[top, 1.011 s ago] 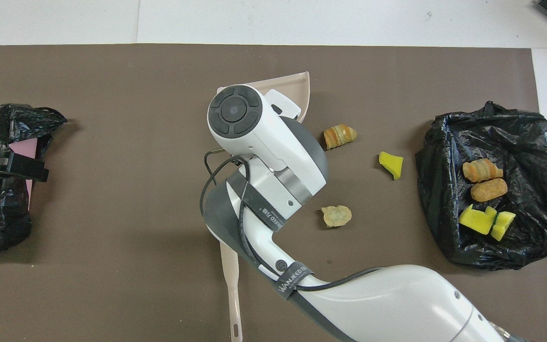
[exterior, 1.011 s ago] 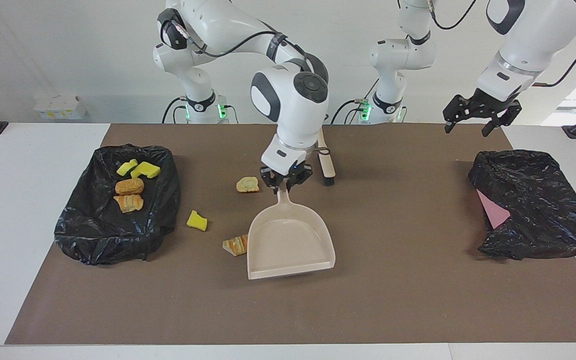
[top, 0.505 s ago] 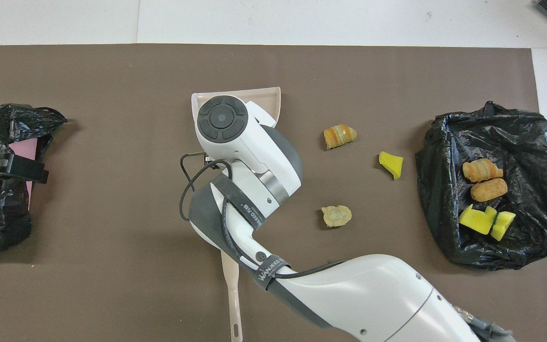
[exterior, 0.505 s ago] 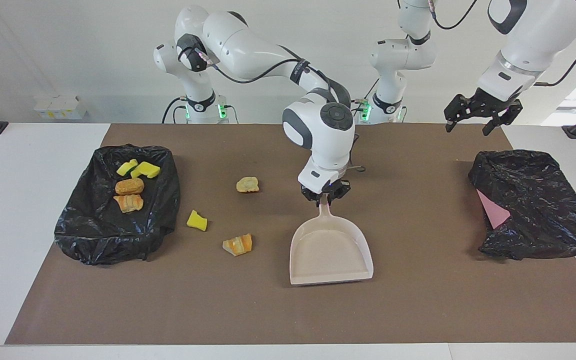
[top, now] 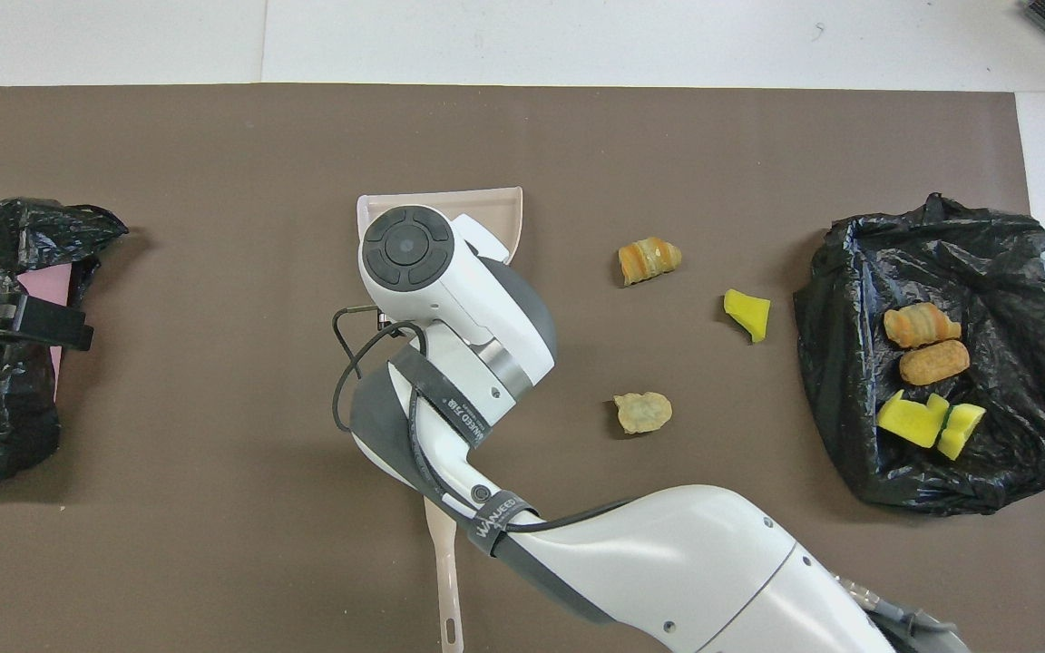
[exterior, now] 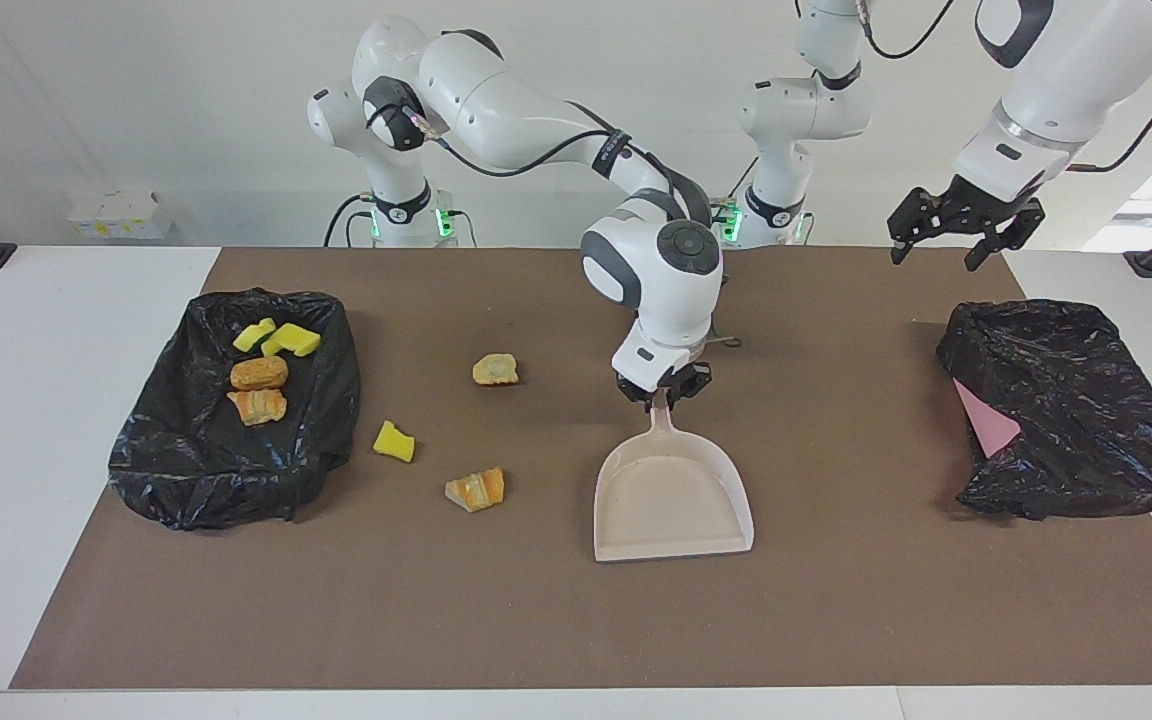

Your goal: Sweep and dump trash in bin

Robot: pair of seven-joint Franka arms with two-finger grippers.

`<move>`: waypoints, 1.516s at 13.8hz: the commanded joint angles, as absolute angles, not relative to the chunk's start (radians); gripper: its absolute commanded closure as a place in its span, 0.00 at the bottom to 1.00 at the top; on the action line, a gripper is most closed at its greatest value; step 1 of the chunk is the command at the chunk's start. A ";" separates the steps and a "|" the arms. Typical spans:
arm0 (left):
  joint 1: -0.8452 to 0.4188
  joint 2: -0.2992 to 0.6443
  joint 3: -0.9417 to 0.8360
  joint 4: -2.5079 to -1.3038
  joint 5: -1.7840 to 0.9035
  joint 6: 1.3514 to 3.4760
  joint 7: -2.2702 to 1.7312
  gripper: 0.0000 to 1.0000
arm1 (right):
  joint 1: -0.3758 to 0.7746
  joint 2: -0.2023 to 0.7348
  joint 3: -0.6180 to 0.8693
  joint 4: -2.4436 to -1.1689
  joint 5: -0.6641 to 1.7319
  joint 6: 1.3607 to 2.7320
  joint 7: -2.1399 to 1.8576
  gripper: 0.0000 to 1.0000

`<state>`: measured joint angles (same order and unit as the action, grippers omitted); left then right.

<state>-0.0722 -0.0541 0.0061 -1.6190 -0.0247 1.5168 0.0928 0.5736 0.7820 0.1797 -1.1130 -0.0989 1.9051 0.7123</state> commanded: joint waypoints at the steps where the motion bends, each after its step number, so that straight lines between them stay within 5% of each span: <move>1: -0.078 -0.078 0.009 -1.646 -0.008 1.526 0.098 0.00 | 0.568 0.770 0.183 -1.144 -0.089 1.939 0.775 0.61; 6: -0.084 -0.057 0.009 -1.640 -0.011 1.545 0.097 0.00 | 0.541 0.691 0.186 -1.150 -0.078 1.884 0.772 0.31; 7: -0.089 -0.040 0.009 -1.638 -0.015 1.567 0.095 0.00 | 0.546 0.660 0.186 -1.160 -0.080 1.838 0.779 0.15; 9: -0.110 -0.026 0.005 -1.644 -0.020 1.595 0.089 0.00 | 0.557 0.556 0.186 -1.269 -0.081 1.802 0.778 0.00; 16: -0.234 0.023 0.006 -1.712 -0.021 1.743 0.035 0.00 | 0.623 0.168 0.193 -1.770 0.041 1.810 0.646 0.00; 21: -0.314 0.106 0.003 -1.712 -0.023 1.851 -0.024 0.00 | 0.719 0.028 0.195 -2.086 0.124 2.063 0.782 0.00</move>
<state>-0.2791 0.0742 -0.0098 -1.7033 -0.0258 1.7994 0.0099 0.6973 0.1040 0.1950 -1.9385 0.0944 1.9646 0.7437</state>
